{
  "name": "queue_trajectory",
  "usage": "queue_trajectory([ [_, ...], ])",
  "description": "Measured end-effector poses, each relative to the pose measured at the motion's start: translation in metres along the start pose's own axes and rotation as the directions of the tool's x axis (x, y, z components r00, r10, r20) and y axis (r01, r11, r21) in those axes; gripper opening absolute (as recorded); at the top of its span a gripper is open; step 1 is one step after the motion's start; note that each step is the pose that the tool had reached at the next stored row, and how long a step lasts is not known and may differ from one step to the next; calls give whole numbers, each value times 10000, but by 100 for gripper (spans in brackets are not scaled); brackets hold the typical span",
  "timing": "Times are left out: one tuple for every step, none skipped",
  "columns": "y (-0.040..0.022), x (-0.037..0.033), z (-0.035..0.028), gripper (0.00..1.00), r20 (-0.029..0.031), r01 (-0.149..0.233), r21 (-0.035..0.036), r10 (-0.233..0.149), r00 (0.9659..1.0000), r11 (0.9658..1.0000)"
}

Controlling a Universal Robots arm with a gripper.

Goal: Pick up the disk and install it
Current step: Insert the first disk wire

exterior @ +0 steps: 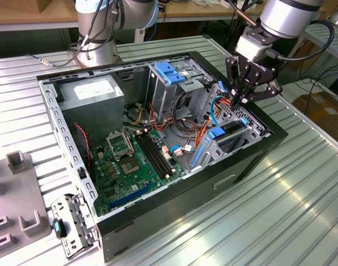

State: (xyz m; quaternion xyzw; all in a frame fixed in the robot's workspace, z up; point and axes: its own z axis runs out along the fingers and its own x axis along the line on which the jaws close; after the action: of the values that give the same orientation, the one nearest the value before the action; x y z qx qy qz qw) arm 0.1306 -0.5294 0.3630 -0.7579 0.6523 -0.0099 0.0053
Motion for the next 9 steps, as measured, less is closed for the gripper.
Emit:
queue_trajectory([
  [2, 15, 3, 17, -2, -16, -1, 16, 10000, 10000],
  [7, 24, 5, 17, -8, -18, -2, 18, 10000, 10000],
  [19, 31, 10, 17, -8, -19, -2, 19, 10000, 10000],
  [27, 31, 10, 17, -9, -15, -2, 15, 10000, 10000],
  [29, 31, 10, 17, -11, -14, -2, 14, 10000, 10000],
  [30, 31, 10, 17, -10, -13, -2, 13, 10000, 10000],
  [32, 35, 10, 17, -11, -13, -3, 13, 10000, 10000],
  [35, 41, 10, 17, -12, -14, -2, 14, 10000, 10000],
  [43, 56, 11, 17, -9, -15, -2, 15, 10000, 10000],
])
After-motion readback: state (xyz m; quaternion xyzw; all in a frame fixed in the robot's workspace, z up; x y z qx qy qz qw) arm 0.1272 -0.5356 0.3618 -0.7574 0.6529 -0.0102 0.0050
